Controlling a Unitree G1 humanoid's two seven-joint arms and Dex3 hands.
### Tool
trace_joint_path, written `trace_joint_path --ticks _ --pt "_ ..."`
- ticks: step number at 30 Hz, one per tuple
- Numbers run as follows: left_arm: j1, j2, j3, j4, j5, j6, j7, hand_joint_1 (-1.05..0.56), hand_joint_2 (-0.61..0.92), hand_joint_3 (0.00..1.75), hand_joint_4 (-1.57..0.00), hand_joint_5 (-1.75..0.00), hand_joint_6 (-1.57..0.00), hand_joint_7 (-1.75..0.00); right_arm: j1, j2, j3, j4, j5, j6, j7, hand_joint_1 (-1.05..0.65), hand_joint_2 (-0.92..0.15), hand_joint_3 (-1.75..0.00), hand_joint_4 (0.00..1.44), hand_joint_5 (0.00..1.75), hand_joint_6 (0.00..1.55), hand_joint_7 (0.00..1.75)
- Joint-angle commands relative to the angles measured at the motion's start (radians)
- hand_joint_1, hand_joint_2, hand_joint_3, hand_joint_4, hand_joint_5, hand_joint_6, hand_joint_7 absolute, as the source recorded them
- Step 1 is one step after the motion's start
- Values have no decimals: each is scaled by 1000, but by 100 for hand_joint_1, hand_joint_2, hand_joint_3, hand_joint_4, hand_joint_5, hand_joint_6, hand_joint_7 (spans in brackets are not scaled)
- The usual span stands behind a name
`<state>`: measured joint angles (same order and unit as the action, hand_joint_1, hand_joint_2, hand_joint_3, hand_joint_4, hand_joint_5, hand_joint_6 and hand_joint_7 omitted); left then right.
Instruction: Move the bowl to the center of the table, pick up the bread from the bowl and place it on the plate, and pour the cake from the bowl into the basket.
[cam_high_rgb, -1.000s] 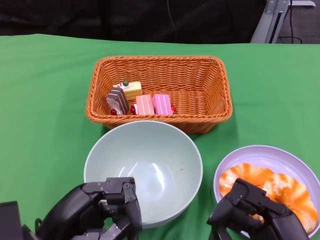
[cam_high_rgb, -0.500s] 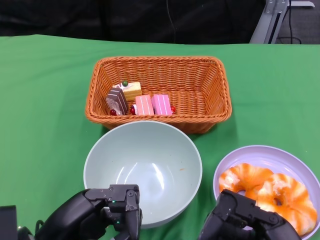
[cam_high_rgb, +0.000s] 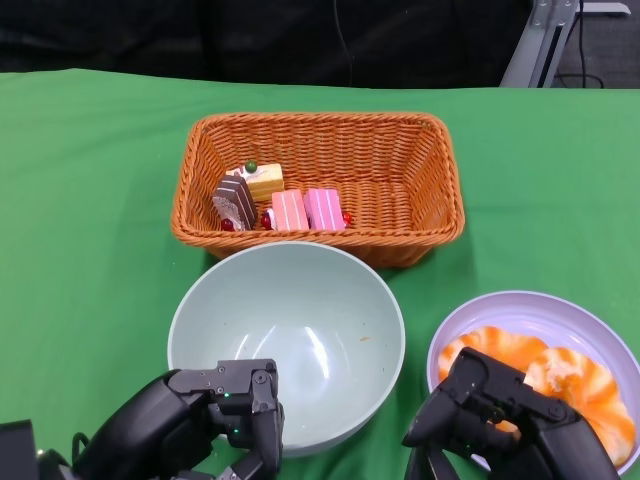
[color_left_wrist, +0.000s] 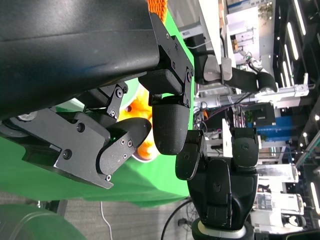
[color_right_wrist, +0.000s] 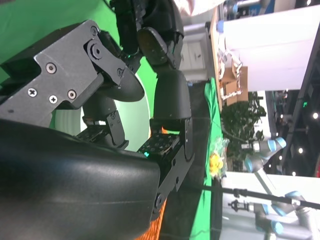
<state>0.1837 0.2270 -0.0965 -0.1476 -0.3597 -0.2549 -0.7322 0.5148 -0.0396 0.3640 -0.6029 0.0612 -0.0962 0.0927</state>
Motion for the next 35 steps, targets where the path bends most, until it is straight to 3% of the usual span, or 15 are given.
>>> trace_joint_path --ticks 1,11,35 --pt "-8 1 12 21 16 -36 9 -11 67 103 -70 -175 -58 -160 -2 10 -6 11 -12 -35 -17 -9 -48 -126 68 165 63 144" --pt "-2 0 15 16 15 -27 19 -10 69 98 -71 -175 -58 -161 0 12 -3 33 -36 -85 -35 -11 -46 -128 72 166 62 149" --pt "3 -5 18 19 14 -31 29 -10 65 102 -71 -175 -59 -161 3 7 -9 44 -11 -88 -23 -9 -49 -123 70 164 64 142"
